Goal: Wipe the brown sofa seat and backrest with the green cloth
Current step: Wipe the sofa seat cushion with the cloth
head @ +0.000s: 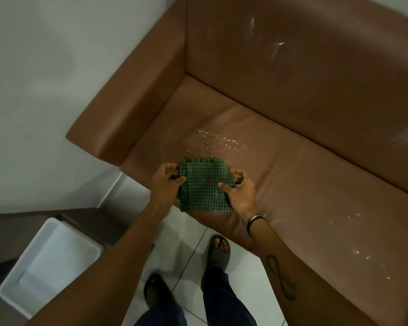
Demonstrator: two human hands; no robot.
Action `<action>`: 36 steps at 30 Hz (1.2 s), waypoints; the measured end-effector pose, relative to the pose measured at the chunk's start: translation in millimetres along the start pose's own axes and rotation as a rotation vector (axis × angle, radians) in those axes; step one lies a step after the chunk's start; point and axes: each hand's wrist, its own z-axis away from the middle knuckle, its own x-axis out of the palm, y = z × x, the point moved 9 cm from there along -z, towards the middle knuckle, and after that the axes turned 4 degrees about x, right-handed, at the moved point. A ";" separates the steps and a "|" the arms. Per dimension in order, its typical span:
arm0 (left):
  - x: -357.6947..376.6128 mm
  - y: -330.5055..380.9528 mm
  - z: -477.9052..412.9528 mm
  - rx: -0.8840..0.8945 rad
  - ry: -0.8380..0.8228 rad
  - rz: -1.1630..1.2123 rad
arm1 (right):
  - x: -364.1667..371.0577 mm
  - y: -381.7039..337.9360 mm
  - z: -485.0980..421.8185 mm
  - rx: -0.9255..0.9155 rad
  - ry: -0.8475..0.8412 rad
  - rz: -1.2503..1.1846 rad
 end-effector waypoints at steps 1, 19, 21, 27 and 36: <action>2.3 0.1 -4.4 0.007 0.000 -0.013 | 0.3 -0.5 -4.1 -0.003 0.002 0.005; 2.2 23.6 -194.8 0.708 -0.077 -0.992 | 81.2 -12.3 -108.3 -0.468 0.345 0.908; 2.7 2.1 -224.8 0.827 -0.158 -1.277 | 116.4 8.2 -131.8 -0.492 0.233 1.136; 6.2 -39.6 -258.2 1.090 -0.035 -1.294 | 132.5 34.7 -165.3 -0.516 0.442 1.207; 1.7 -32.6 -251.9 1.115 0.030 -1.274 | 158.3 -36.0 -229.6 -0.332 0.525 1.110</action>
